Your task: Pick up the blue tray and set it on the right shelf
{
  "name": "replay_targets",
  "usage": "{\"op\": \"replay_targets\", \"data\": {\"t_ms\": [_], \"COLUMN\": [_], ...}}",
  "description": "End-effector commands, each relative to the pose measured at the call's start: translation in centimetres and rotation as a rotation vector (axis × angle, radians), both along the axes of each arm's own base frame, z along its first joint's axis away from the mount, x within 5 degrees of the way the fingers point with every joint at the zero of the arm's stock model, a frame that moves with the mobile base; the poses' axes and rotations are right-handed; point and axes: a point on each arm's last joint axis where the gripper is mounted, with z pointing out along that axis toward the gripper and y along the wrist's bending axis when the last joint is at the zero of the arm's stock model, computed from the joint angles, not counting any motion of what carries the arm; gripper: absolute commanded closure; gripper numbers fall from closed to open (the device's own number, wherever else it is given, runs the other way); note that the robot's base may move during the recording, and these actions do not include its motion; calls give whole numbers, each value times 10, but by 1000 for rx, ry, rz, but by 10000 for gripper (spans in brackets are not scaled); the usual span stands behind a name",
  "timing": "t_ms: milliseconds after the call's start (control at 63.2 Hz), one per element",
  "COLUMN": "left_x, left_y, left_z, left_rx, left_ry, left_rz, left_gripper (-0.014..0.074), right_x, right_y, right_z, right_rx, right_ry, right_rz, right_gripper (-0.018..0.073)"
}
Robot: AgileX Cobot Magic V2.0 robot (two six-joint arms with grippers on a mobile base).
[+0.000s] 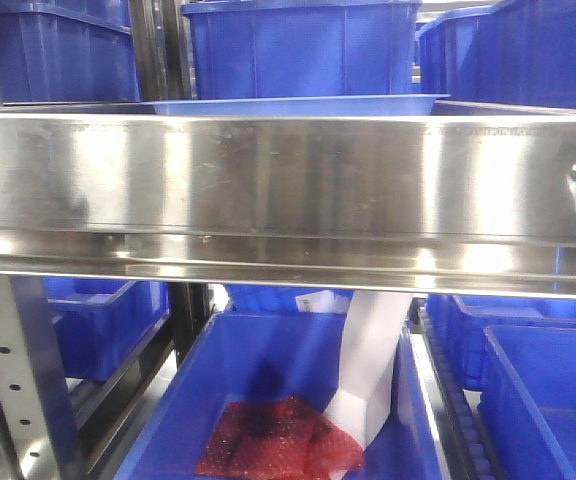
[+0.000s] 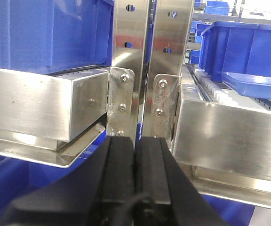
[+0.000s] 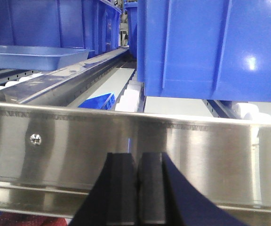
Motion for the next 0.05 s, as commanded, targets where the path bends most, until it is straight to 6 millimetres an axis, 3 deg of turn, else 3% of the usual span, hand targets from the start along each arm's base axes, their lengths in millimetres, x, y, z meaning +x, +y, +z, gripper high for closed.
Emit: {"op": "replay_targets", "data": {"t_ms": [0, 32], "left_x": [0, 0], "left_y": [2, 2], "left_z": [-2, -2], "left_rx": [-3, -3], "left_ry": [-65, -65], "left_rz": [18, 18], "left_gripper": [645, 645], "right_x": [-3, -3], "right_y": [-1, -1], "right_z": [17, 17], "right_rx": [-11, -11], "right_ry": [-127, -127], "right_rz": [-18, -18], "right_gripper": [535, 535]}}
